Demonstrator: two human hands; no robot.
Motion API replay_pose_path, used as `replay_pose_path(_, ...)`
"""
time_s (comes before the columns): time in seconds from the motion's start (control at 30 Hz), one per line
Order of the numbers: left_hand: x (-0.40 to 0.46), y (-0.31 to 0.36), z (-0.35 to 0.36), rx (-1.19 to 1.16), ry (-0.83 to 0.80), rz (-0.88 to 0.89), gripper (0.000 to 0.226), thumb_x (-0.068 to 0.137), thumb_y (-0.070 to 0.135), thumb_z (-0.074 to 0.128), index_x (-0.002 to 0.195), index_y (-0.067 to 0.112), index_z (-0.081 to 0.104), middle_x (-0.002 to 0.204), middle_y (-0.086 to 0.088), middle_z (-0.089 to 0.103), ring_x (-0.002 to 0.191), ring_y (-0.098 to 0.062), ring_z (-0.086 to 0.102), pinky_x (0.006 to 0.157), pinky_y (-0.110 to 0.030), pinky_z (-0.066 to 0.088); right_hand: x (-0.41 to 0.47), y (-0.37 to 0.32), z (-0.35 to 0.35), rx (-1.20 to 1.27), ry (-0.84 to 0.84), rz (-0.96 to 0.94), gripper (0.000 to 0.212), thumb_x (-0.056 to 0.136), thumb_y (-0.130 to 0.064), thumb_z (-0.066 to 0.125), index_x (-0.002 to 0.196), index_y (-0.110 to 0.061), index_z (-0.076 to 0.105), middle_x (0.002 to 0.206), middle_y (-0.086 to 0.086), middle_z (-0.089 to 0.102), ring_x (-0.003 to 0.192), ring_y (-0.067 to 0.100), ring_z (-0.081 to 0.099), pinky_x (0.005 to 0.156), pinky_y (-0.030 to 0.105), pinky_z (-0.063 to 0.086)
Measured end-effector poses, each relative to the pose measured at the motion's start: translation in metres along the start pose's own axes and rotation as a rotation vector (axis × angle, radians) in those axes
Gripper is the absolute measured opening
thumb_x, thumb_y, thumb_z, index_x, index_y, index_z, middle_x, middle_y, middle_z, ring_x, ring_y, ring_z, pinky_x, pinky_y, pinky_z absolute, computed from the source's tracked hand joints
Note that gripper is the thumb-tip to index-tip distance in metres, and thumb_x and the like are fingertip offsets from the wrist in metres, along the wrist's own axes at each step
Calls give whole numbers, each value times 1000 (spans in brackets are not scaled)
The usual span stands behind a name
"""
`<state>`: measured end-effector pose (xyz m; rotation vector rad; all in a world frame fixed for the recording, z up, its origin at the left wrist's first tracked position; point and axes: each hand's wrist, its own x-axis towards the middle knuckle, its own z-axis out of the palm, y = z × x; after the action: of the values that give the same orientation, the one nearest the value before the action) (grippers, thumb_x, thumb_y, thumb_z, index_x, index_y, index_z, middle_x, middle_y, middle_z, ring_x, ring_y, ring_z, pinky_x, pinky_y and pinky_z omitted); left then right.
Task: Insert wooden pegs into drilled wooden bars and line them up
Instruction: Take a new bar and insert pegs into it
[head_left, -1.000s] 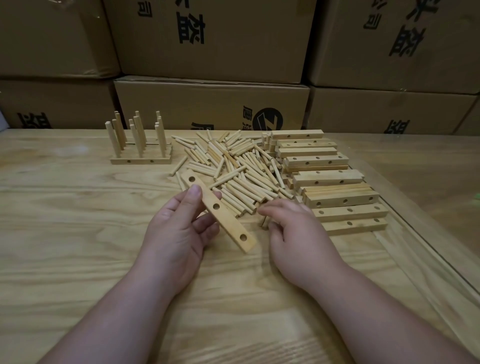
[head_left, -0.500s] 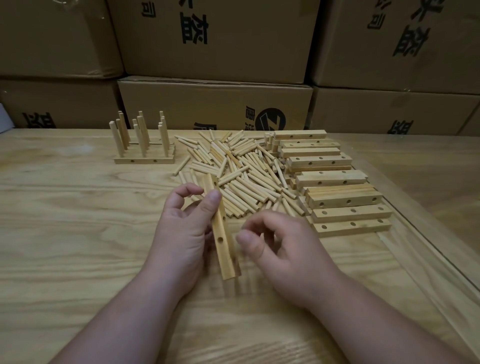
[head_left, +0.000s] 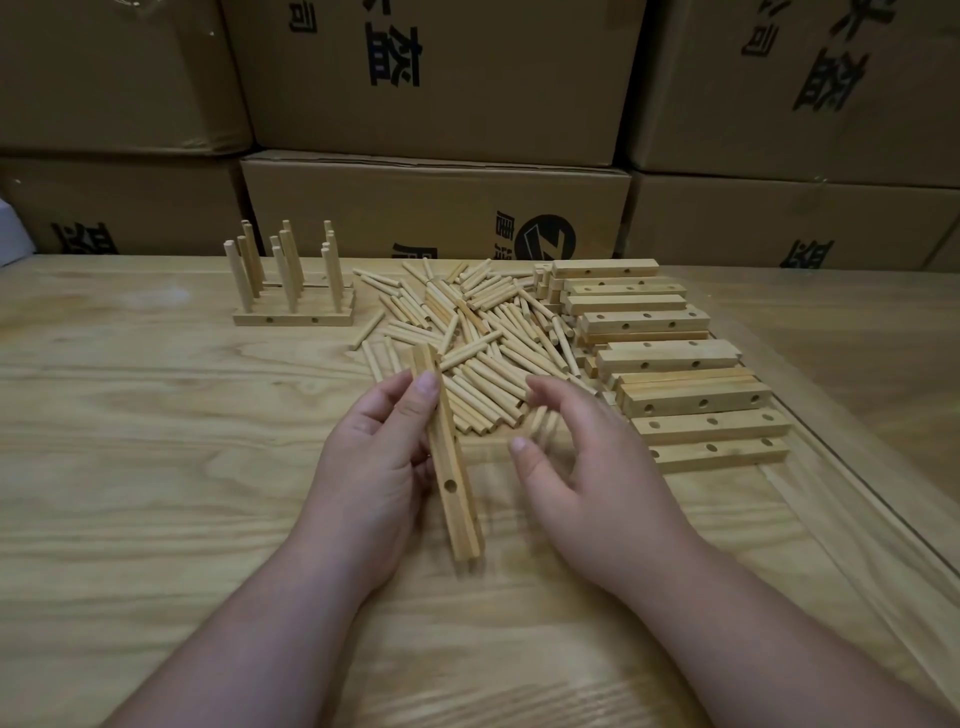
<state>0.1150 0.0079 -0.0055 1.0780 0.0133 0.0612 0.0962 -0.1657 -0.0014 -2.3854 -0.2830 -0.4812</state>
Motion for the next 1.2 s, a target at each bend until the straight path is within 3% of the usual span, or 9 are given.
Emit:
replay_pose_path(0.13,0,0,1,-9,27,-15,63,75,40,75,128,8,63,98,-10,73,78,-17,67,63,-28,56,-1,6,4,-288,-255,69,71,96,-57,40,158,-27,20,167,-7,12,152,6,5,124,37,2)
replay_pose_path(0.23,1,-1,0,-11,25,-23,63,76,39,74,130,7,62,102,-12,72,79,-17,67,65,-28,55,-3,5,7,-374,-329,45,71,96,-60,33,157,-25,23,167,-3,9,153,8,1,123,40,-7)
replay_pose_path(0.37,1,-1,0,-3,27,-21,61,75,41,75,125,8,64,91,-7,71,71,-13,65,61,-25,55,-5,-2,3,-340,-272,19,53,94,-56,41,140,-31,50,154,-6,41,144,15,33,123,44,16)
replay_pose_path(0.5,1,-1,0,-1,28,-24,57,75,40,75,122,7,66,87,-5,69,66,-11,63,57,-24,54,-5,-6,1,-258,-169,-7,25,91,-51,51,99,-31,65,106,-15,54,103,11,52,94,36,46)
replay_pose_path(0.67,0,-1,0,17,28,-25,59,75,41,75,123,8,66,87,-6,67,66,-11,61,55,-24,53,-5,-6,4,-213,-144,-10,21,89,-49,61,78,-31,61,88,-18,44,87,2,45,74,22,39)
replay_pose_path(0.77,0,0,0,29,28,-24,60,75,41,74,124,7,65,87,-5,68,67,-11,62,57,-24,53,-5,-7,4,-255,-130,-3,17,87,-50,61,88,-32,63,92,-18,47,92,4,49,85,28,44)
replay_pose_path(0.9,-1,0,2,26,31,-28,59,77,40,72,125,6,65,96,-11,70,74,-15,64,62,-26,54,-3,-7,2,-509,-121,103,43,87,-60,46,110,-30,67,110,-8,55,110,16,47,97,41,35)
replay_pose_path(1.0,-2,2,3,25,33,-31,61,76,40,72,127,6,64,103,-14,70,80,-18,64,67,-28,53,-3,-7,-2,-552,-144,165,42,87,-57,45,105,-29,70,104,-7,53,108,18,45,94,41,33)
replay_pose_path(1.2,-3,6,0,-75,-36,-49,30,80,40,67,100,17,68,73,0,61,61,-13,56,55,-26,50,-1,-10,-6,-529,-141,214,29,81,-50,49,86,-28,68,93,-9,53,100,18,48,93,40,36)
